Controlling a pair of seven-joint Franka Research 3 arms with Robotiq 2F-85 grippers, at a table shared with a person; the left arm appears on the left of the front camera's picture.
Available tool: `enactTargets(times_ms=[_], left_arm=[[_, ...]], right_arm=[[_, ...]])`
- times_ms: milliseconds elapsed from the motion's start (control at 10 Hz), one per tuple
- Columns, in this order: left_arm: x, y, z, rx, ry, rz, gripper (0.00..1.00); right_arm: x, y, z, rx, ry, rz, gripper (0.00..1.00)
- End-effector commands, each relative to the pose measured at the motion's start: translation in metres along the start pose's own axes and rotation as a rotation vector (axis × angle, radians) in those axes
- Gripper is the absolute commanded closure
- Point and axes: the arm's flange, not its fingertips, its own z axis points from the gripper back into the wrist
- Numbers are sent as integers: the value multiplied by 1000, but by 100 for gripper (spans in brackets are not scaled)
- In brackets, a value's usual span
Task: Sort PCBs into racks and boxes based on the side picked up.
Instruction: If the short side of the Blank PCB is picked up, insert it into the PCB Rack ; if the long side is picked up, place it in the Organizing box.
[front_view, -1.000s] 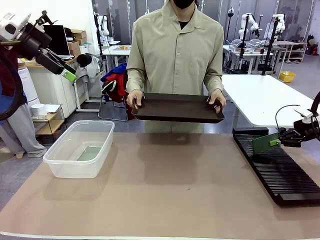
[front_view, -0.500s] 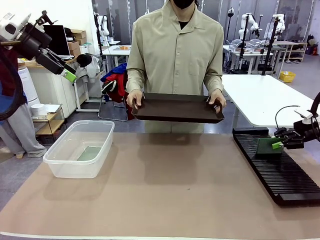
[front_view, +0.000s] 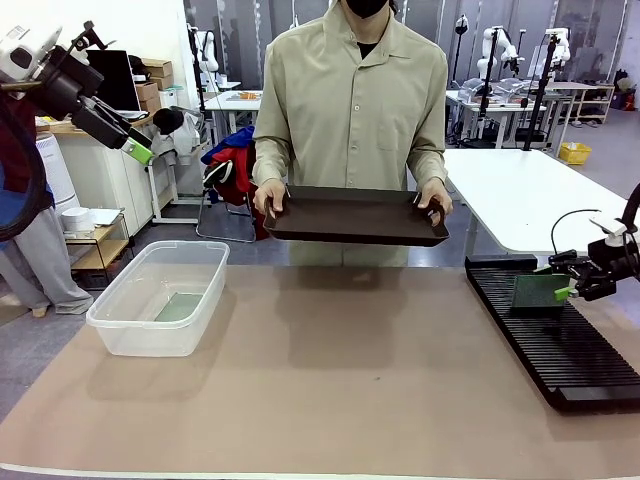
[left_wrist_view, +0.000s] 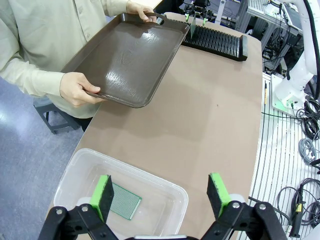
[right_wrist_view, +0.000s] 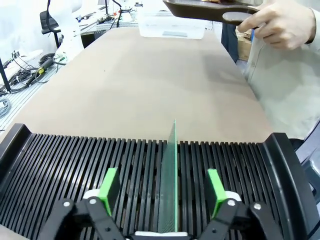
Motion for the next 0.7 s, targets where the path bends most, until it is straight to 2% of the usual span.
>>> enactTargets(times_ms=[0,500,600], left_arm=[[-2,-1,-1,-7,2,-12,0],[-2,-1,-1,-7,2,-12,0],[-2,-1,-1,-7,2,-12,0]], right_arm=[[23,5,5,10,1,33,0],[66,20,7,-19,102,23,0],[56,7,17,-4,47,48,0]])
